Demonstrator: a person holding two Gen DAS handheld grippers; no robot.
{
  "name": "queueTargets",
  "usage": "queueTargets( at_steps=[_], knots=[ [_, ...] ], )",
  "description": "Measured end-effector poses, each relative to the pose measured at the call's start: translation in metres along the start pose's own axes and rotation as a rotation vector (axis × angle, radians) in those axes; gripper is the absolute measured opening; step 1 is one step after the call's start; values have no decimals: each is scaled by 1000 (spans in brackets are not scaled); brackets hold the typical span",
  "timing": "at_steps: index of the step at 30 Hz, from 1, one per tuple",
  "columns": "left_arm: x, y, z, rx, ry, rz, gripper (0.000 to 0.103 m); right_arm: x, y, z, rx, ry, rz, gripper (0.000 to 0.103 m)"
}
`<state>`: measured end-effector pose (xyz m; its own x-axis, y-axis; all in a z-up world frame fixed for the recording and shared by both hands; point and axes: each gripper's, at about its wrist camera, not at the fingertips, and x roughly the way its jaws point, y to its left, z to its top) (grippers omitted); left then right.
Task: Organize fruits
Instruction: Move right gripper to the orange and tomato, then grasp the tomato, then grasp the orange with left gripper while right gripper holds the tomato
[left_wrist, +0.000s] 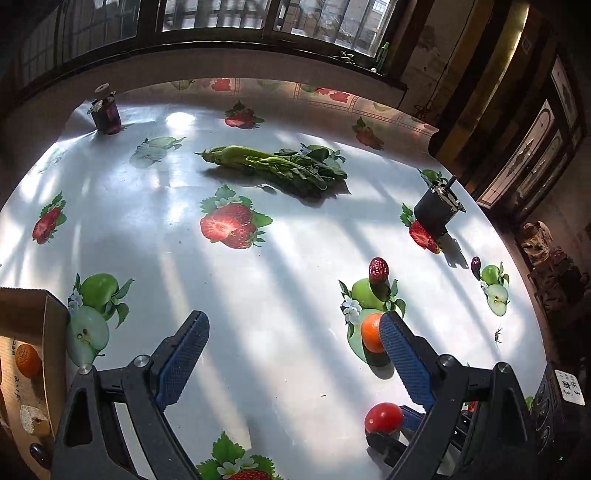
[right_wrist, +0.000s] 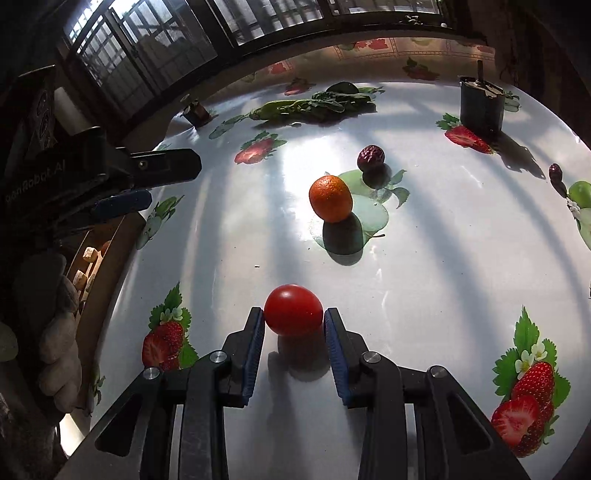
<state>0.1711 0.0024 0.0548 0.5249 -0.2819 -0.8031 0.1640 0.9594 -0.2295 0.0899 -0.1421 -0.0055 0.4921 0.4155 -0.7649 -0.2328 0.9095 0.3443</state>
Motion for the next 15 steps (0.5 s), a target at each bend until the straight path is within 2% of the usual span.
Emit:
queueTargets(
  at_steps=[5, 9, 11, 14, 15],
  knots=[
    [40, -31, -6, 47, 78, -57, 93, -13, 5, -2, -66, -9, -69, 35],
    [58, -43, -19, 122, 105, -32, 89, -24, 5, -1, -126, -17, -161, 35],
    [57, -46, -23, 170, 76, 3, 85, -25, 1, 0, -135, -8, -194, 35],
    [56, -48, -23, 201, 52, 31, 67, -23, -14, 2, -93, 10, -225, 35],
    [55, -47, -23, 204, 52, -5, 52, -22, -18, 2, -76, 19, -218, 35]
  ],
)
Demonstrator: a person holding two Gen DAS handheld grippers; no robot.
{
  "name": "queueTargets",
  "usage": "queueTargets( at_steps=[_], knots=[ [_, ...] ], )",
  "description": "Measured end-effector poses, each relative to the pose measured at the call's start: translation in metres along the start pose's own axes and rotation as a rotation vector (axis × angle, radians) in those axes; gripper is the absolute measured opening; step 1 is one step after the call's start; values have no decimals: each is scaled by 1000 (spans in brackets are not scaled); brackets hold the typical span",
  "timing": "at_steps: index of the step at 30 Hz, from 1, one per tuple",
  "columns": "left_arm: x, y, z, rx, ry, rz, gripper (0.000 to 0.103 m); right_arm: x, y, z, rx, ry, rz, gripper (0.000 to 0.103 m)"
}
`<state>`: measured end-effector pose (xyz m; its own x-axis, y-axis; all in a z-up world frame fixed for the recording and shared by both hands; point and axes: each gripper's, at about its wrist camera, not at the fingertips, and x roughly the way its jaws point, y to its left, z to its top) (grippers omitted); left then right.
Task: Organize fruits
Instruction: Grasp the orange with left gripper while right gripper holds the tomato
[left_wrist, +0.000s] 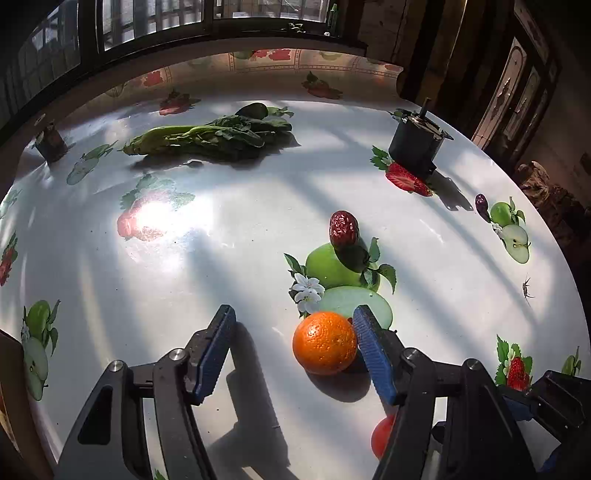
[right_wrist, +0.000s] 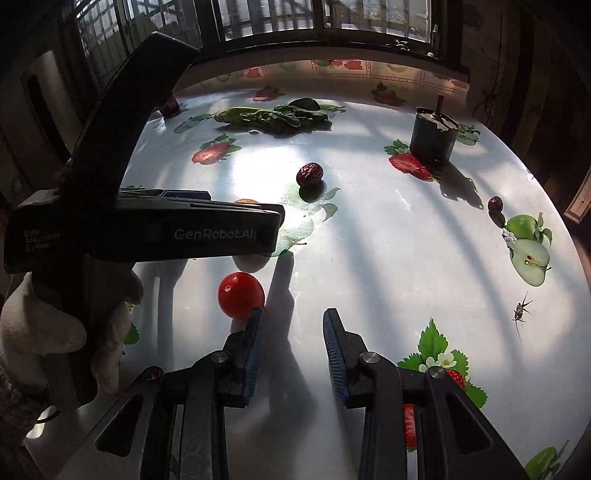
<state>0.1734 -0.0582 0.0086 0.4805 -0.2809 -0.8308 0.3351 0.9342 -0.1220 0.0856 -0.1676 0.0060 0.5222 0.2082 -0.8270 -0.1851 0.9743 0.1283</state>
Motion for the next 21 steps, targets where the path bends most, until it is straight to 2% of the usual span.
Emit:
queueTargets(
  at_steps=[1, 2, 4, 7, 12, 14, 18, 21],
  knots=[
    [-1, -1, -1, -1, 0, -49, 34, 3, -3, 1, 13, 10, 2, 35],
    [-1, -3, -1, -1, 4, -71, 30, 5, -5, 1, 18, 16, -2, 35],
    [-4, -8, -4, 18, -8, -35, 30, 7, -5, -1, 14, 26, -8, 35],
    [-12, -6, -9, 1, -15, -42, 30, 7, -2, -1, 10, 16, -3, 35],
    [-23, 21, -7, -104, -16, -85, 31, -7, 3, 0, 40, -49, 174, 35],
    [-22, 30, -5, -145, -8, -106, 32, -9, 14, 0, 18, -69, 213, 35],
    [-17, 29, -4, -155, 9, -127, 33, 5, 38, -3, -37, -50, 223, 36],
    [-13, 22, -6, -136, 25, -129, 37, 12, 50, -3, -76, -60, 174, 36]
  ],
)
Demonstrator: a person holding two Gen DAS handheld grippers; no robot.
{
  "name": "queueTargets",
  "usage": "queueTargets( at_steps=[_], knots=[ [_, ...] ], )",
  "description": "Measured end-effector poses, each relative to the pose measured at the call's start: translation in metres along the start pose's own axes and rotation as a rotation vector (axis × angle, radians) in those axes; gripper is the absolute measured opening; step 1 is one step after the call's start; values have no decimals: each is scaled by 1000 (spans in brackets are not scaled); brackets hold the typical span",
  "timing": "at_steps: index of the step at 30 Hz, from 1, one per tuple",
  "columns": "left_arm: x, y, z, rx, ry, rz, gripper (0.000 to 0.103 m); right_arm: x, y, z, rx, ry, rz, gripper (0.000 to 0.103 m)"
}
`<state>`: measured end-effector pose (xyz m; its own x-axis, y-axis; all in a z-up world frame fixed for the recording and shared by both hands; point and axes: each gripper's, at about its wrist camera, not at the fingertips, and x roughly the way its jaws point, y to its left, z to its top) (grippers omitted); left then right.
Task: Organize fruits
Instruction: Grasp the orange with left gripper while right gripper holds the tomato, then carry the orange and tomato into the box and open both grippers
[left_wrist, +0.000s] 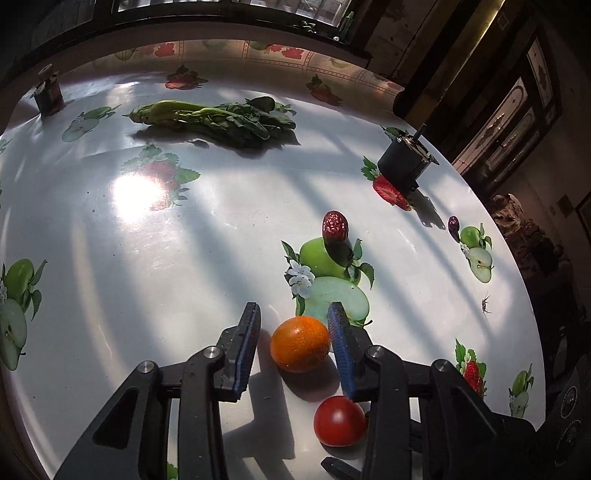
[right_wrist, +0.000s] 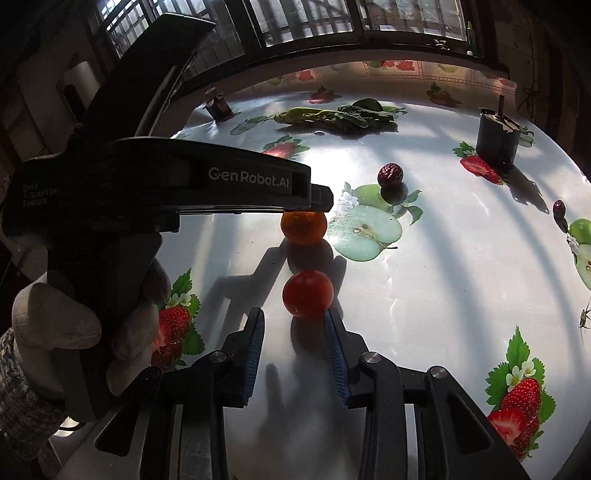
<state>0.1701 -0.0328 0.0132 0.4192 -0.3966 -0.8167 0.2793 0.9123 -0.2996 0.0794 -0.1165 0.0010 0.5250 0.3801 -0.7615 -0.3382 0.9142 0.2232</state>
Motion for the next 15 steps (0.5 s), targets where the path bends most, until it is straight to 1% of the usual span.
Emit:
queueTargets(
  at_steps=[2, 3, 5, 6, 8, 12, 15],
  knots=[
    [5, -3, -2, 12, 12, -6, 38, 4, 2, 1, -13, -14, -41, 36],
    [5, -6, -2, 24, 4, -1, 38, 5, 1, 2, -6, -23, -41, 37],
    [7, -10, -4, 41, 2, 11, 37, 6, -2, 4, 22, -40, -27, 37],
    [7, -11, -4, 39, 12, -13, 28, 8, -3, 5, 30, -36, -17, 37],
    [5, -12, -6, 41, 7, -9, 28, 8, -6, 5, 44, -25, 6, 33],
    [-2, -2, -9, 4, 10, -11, 27, 1, -8, 3, 49, -25, 13, 33],
    [-22, 8, -16, -13, -16, 5, 27, -5, -10, 2, 54, -34, 14, 33]
  ],
)
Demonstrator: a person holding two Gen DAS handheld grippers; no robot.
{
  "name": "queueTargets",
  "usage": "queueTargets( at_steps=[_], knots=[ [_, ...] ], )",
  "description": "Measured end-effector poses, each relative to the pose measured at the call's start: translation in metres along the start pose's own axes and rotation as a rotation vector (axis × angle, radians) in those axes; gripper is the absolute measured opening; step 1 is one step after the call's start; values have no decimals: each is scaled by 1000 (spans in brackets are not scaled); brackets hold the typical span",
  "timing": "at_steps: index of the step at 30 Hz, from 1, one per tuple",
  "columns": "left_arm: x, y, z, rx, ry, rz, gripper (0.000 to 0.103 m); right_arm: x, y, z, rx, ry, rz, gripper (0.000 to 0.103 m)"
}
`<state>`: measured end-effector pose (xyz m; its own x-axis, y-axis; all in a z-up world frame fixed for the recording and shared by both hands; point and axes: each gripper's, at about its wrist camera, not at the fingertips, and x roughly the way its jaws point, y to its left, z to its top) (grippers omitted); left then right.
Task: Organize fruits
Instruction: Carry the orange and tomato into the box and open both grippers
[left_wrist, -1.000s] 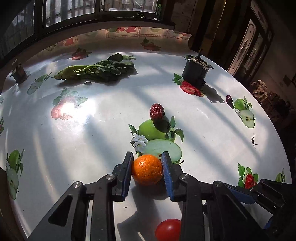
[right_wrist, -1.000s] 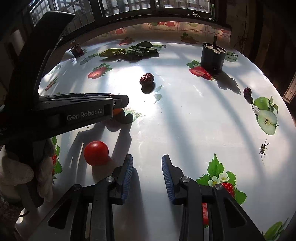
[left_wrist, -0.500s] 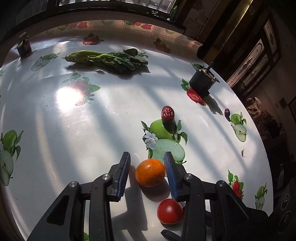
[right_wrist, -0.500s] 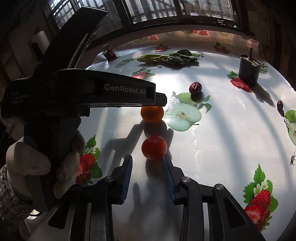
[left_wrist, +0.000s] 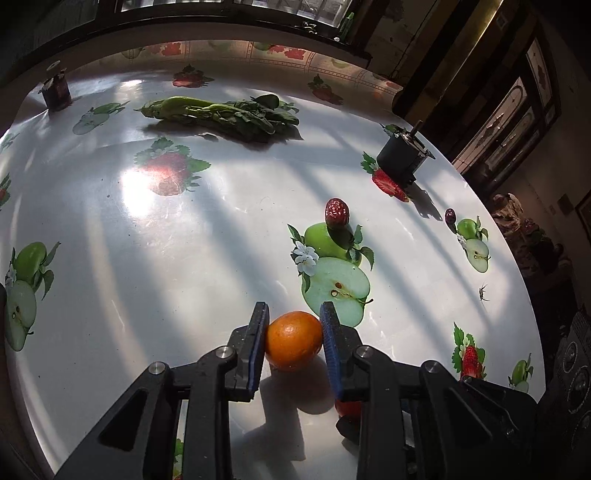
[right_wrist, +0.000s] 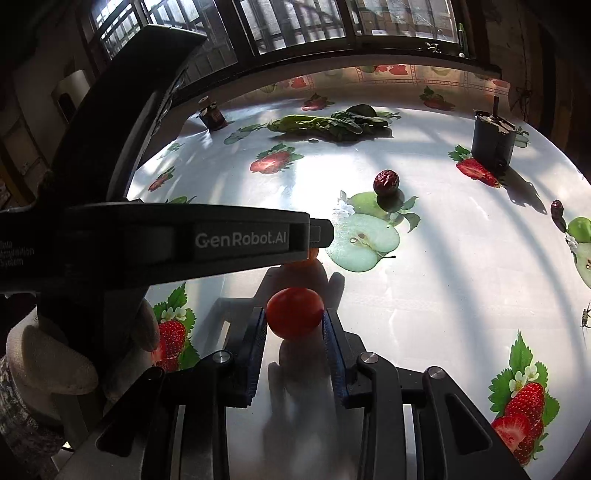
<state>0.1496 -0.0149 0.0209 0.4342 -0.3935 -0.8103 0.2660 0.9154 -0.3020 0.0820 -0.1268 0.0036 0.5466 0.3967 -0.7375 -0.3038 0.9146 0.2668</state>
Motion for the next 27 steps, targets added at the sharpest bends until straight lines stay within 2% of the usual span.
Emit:
queueTargets(
  at_steps=[6, 14, 16, 19, 23, 24, 27],
  knots=[
    [-61, 25, -30, -63, -81, 10, 27, -5, -2, 0, 21, -7, 21, 33],
    [-160, 99, -100, -328, -233, -5, 27, -13, 4, -3, 14, -31, 24, 33],
    [-182, 120, -118, -374, -271, 47, 27, -14, 6, -4, 22, -30, 29, 33],
    [-210, 149, -140, -417, -312, 167, 27, -17, 14, -5, 37, -24, 26, 33],
    [-237, 182, -164, -461, -356, 299, 27, -30, 43, -8, 26, -21, 61, 33],
    [-241, 189, -169, -471, -359, 322, 27, -33, 54, -8, 8, -22, 66, 33],
    [-248, 208, -180, -511, -359, 322, 27, -40, 90, -6, -44, -22, 92, 34]
  ],
)
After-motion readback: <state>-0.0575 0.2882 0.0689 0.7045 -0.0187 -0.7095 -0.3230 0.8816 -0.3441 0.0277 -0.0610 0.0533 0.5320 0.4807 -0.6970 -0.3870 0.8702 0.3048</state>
